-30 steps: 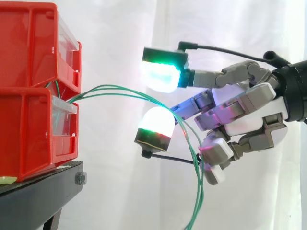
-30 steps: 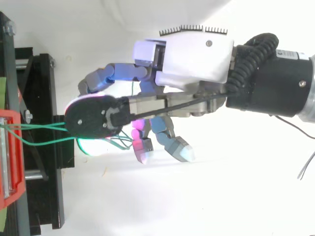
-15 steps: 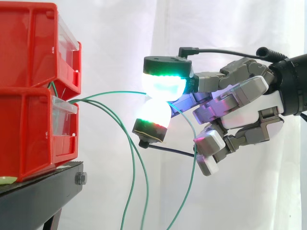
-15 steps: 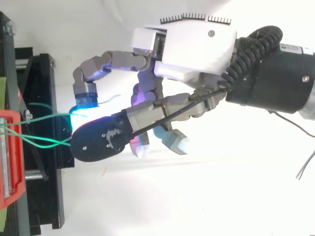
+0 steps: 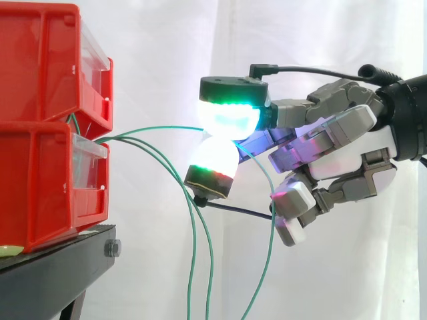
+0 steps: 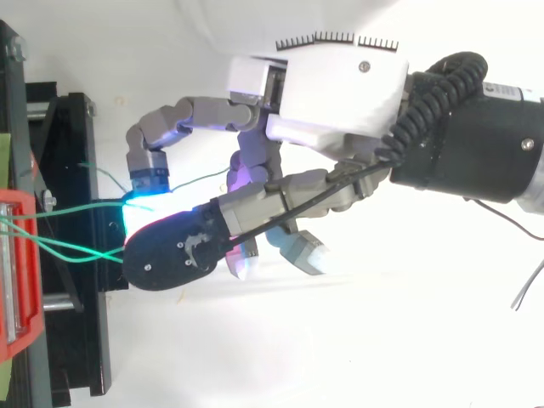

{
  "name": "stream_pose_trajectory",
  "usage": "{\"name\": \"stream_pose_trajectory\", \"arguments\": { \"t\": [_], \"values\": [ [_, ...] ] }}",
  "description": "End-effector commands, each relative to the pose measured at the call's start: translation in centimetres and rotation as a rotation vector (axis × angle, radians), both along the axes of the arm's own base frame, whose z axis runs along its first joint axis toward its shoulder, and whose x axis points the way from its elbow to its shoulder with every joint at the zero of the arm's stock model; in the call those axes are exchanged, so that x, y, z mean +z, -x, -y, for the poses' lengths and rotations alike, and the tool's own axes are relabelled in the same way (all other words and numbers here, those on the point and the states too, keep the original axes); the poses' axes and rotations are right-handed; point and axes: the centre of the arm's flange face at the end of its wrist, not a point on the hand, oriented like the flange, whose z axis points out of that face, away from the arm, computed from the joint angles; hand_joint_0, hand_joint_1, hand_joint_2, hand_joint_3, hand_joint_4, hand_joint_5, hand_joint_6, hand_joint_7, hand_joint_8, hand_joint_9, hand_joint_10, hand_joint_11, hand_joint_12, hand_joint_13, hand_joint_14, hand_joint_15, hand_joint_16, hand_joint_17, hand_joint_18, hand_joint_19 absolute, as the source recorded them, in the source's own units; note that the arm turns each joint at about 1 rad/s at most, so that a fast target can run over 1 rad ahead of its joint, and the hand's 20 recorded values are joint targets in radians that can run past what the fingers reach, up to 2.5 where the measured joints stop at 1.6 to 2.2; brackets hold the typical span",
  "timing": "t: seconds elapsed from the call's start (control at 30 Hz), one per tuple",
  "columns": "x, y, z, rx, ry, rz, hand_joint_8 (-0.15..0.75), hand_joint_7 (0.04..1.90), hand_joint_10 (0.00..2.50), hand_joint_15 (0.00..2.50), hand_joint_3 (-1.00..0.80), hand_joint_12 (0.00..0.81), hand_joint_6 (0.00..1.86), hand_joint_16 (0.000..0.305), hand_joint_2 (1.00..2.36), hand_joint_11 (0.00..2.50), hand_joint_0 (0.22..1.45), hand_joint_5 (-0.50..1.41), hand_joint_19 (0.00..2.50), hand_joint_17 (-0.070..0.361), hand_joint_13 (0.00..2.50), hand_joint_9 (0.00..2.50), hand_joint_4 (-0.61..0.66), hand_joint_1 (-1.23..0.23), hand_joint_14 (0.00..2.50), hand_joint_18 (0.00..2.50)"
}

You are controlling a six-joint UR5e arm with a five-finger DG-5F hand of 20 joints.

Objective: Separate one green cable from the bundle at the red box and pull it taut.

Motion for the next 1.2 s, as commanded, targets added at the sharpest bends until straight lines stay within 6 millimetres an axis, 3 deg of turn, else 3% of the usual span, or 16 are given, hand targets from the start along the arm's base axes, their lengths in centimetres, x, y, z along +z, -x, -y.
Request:
{"name": "stream_pose_trajectory", "arguments": {
  "t": [0.0,0.03,0.07,0.17,0.23,0.27,0.3,0.4,0.5,1.17],
  "values": [
    [0.01,-0.01,-0.15,0.002,0.0,0.0,0.252,1.26,0.03,0.66,-0.5,0.333,0.58,0.046,1.0,0.72,0.55,0.12,0.81,0.103,1.33,2.05,0.09,-0.64,0.02,0.92],
    [0.01,-0.01,-0.15,0.002,0.0,0.0,0.256,1.31,0.03,0.64,-0.5,0.352,0.57,0.054,1.0,0.68,0.47,0.12,0.77,0.121,1.36,2.07,0.12,-0.59,0.02,0.98],
    [0.02,0.0,-0.14,0.001,0.0,0.0,0.266,1.38,0.03,0.58,-0.5,0.39,0.54,0.065,1.0,0.62,0.38,0.13,0.71,0.147,1.4,2.09,0.15,-0.42,0.02,1.08],
    [0.01,-0.01,-0.15,0.002,0.0,0.0,0.268,1.37,0.02,0.58,-0.5,0.382,0.54,0.068,1.0,0.59,0.37,0.13,0.7,0.152,1.41,2.08,0.15,-0.23,0.01,1.09],
    [0.01,-0.01,-0.15,0.002,0.0,0.0,0.251,1.27,0.03,0.61,-0.5,0.364,0.58,0.059,1.0,0.62,0.45,0.12,0.76,0.133,1.37,2.05,0.13,-0.15,0.02,0.99],
    [0.01,-0.01,-0.15,0.002,0.0,0.0,0.243,1.2,0.03,0.64,-0.5,0.341,0.6,0.052,1.0,0.64,0.51,0.11,0.82,0.117,1.33,2.03,0.11,-0.16,0.02,0.93],
    [-0.1,-0.03,-0.15,0.002,0.0,-0.001,0.242,1.16,0.03,0.66,-0.5,0.329,0.61,0.047,1.0,0.67,0.58,0.11,0.85,0.105,1.32,2.03,0.1,-0.26,0.02,0.89],
    [-0.1,-0.04,-0.27,0.004,0.0,-0.001,0.245,1.22,0.03,0.66,-0.47,0.332,0.58,0.043,1.0,0.69,0.71,0.12,0.84,0.098,1.33,2.05,0.1,-0.54,0.02,0.91],
    [0.01,-0.01,-0.15,0.002,0.0,0.0,0.262,1.3,0.03,0.66,-0.34,0.338,0.56,0.043,1.01,0.72,0.75,0.13,0.85,0.097,1.33,2.07,0.1,-0.65,0.02,0.93],
    [-0.03,0.06,-0.26,0.006,0.01,-0.008,0.267,1.41,0.03,0.7,-0.2,0.344,0.52,0.043,1.02,0.82,0.76,0.14,0.85,0.096,1.35,2.08,0.1,-0.69,0.02,0.93]
  ]
}}
